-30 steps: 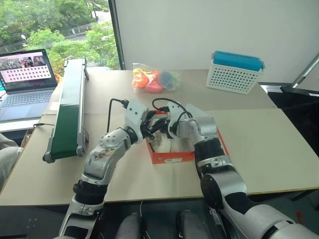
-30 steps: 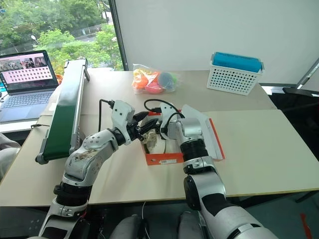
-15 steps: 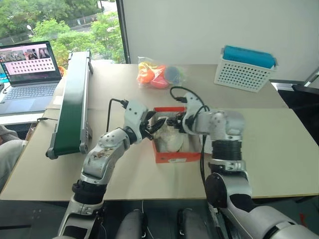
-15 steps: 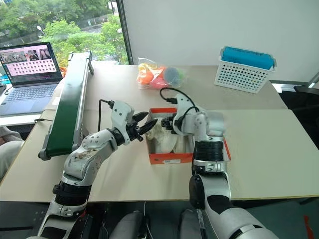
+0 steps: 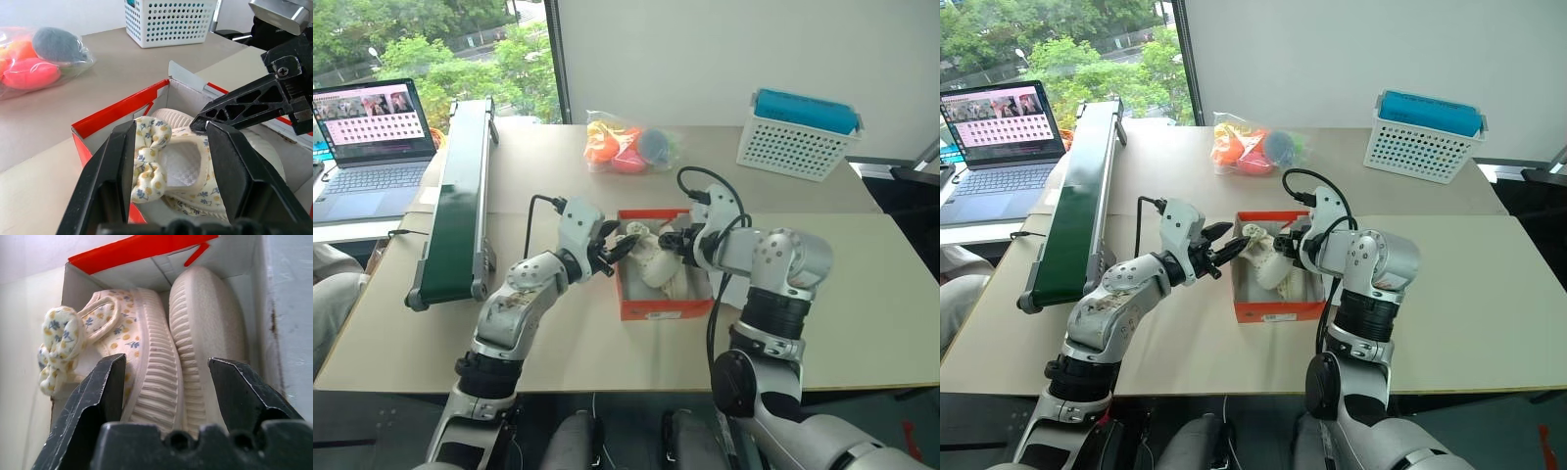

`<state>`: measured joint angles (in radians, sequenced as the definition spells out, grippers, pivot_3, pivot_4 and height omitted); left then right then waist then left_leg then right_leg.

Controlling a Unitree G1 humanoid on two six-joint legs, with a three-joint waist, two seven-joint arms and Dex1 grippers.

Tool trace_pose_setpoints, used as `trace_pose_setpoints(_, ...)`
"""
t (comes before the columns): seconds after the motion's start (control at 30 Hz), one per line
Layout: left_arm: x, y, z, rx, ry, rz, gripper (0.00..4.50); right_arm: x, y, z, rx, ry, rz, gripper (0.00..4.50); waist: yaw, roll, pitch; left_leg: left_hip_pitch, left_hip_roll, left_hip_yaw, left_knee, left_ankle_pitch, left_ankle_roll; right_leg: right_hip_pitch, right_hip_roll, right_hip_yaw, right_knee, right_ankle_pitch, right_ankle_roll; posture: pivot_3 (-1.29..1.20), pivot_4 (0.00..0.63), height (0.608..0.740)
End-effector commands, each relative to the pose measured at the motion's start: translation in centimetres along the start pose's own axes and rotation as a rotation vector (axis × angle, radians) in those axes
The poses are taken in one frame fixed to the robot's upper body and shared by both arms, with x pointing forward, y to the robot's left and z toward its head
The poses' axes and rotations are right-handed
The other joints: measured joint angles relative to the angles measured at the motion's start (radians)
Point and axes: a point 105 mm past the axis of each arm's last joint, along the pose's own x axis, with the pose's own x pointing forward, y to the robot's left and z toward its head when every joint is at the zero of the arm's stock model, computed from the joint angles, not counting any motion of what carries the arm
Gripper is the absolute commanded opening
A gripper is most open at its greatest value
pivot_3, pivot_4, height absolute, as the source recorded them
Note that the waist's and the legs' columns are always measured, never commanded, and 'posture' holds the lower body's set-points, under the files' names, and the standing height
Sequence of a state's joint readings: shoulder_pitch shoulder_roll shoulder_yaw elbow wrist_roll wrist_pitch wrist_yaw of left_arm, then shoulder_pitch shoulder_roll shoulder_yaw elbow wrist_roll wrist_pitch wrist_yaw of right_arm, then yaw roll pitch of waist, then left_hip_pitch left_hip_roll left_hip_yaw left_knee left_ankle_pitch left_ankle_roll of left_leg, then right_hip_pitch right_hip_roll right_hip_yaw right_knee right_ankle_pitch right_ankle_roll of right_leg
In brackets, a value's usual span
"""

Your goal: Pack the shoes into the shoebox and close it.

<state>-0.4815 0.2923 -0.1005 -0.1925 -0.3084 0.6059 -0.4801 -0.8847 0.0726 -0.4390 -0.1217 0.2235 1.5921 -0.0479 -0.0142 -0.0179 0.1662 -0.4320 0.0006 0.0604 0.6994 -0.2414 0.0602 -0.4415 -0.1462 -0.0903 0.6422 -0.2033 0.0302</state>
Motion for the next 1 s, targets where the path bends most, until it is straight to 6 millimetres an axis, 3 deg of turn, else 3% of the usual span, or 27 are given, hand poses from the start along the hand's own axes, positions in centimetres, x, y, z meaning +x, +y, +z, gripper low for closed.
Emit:
trace_pose_setpoints(0.03, 0.1, 0.2, 1.9, 0.054, -0.065, -0.003, 2.42, -1.0, 1.7, 0.6, -0.059, -0.052, 0.035, 3.21, 0.000, 0.000, 0.000, 0.000, 0.000, 0.000, 0.000, 0.000, 0.000, 0.000, 0.000, 0.000, 0.000, 0.000, 0.000, 0.00, 0.150, 0.699)
trace_pose_setpoints(0.17, 0.3, 0.2, 2.0, 0.057, -0.068, -0.001, 2.42, -1.2, 4.8, -0.5, -0.193, -0.033, 0.161, 3.21, -0.005, 0.000, 0.001, 0.000, 0.000, 0.000, 0.000, 0.000, 0.000, 0.000, 0.000, 0.000, 0.000, 0.000, 0.000, 0.00, 0.150, 0.699)
trace_pose_setpoints(0.4, 0.3, 0.2, 2.0, 0.061, -0.070, -0.008, 2.42, -1.1, 5.5, -2.9, -0.366, 0.078, 0.270, 3.21, -0.003, 0.000, 0.001, 0.000, 0.000, 0.000, 0.000, 0.000, 0.000, 0.001, 0.000, 0.000, 0.000, 0.000, 0.000, 0.00, 0.150, 0.699)
trace_pose_setpoints(0.43, 0.3, 0.2, 2.0, 0.061, -0.070, -0.008, 2.42, -1.1, 5.4, -3.2, -0.390, 0.093, 0.274, 2.69, -0.003, 0.000, 0.001, 0.000, 0.000, 0.000, 0.000, 0.000, 0.000, 0.001, 0.000, 0.000, 0.000, 0.000, 0.000, 0.00, 0.150, 0.699)
trace_pose_setpoints(0.5, 0.2, 0.2, 2.0, 0.062, -0.071, -0.005, 2.42, -1.2, 5.2, -3.4, -0.420, 0.113, 0.279, 2.27, -0.006, 0.000, 0.001, 0.001, 0.000, 0.000, 0.000, 0.000, 0.000, 0.001, 0.000, 0.000, 0.000, 0.000, 0.000, 0.00, 0.150, 0.699)
trace_pose_setpoints(0.7, 0.1, 0.6, 2.0, 0.067, -0.070, 0.013, 2.42, -1.1, 6.5, -4.4, -0.611, 0.150, 0.326, 0.17, -0.006, -0.001, 0.002, 0.001, 0.000, 0.000, 0.000, 0.000, 0.000, 0.001, 0.000, 0.000, -0.001, 0.000, 0.000, 0.00, 0.150, 0.699)
trace_pose_setpoints(1.0, 0.0, 0.9, 2.2, 0.072, -0.072, 0.029, 2.42, 1.6, 7.9, -8.0, -0.678, 0.214, 0.358, 0.07, -0.013, -0.001, 0.002, 0.002, 0.001, 0.000, 0.000, 0.000, 0.000, 0.001, 0.001, 0.000, 0.000, 0.000, 0.000, 0.00, 0.150, 0.699)
